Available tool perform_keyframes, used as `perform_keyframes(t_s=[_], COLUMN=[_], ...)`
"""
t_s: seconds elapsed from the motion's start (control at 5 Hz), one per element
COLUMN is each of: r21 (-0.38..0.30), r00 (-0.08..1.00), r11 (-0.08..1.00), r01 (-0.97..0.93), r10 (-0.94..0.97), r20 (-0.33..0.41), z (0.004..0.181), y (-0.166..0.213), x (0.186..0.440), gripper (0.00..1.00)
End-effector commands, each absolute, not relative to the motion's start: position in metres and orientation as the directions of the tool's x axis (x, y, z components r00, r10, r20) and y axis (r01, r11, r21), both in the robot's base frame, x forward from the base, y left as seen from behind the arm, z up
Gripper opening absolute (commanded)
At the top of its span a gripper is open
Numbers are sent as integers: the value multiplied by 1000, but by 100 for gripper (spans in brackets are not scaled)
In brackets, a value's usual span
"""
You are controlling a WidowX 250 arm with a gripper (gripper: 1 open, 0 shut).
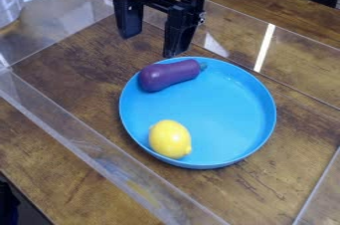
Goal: Remove the lemon from the blue tray and put it on the table
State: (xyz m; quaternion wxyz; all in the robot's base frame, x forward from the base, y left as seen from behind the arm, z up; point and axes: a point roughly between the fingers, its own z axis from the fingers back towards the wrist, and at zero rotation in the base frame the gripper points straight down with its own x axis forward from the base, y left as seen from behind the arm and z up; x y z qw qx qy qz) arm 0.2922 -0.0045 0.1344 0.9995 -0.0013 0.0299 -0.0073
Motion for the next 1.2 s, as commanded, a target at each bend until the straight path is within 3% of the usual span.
perform_keyframes(t_s=[0.0, 1.0], r21=[-4, 18], r00=[997, 907], r11=[1000, 908], r01=[29, 419], r10=[-30, -418], r20=[-72, -48], z=[128, 35], y=[-6, -33], x=[291, 286], gripper=[100, 100])
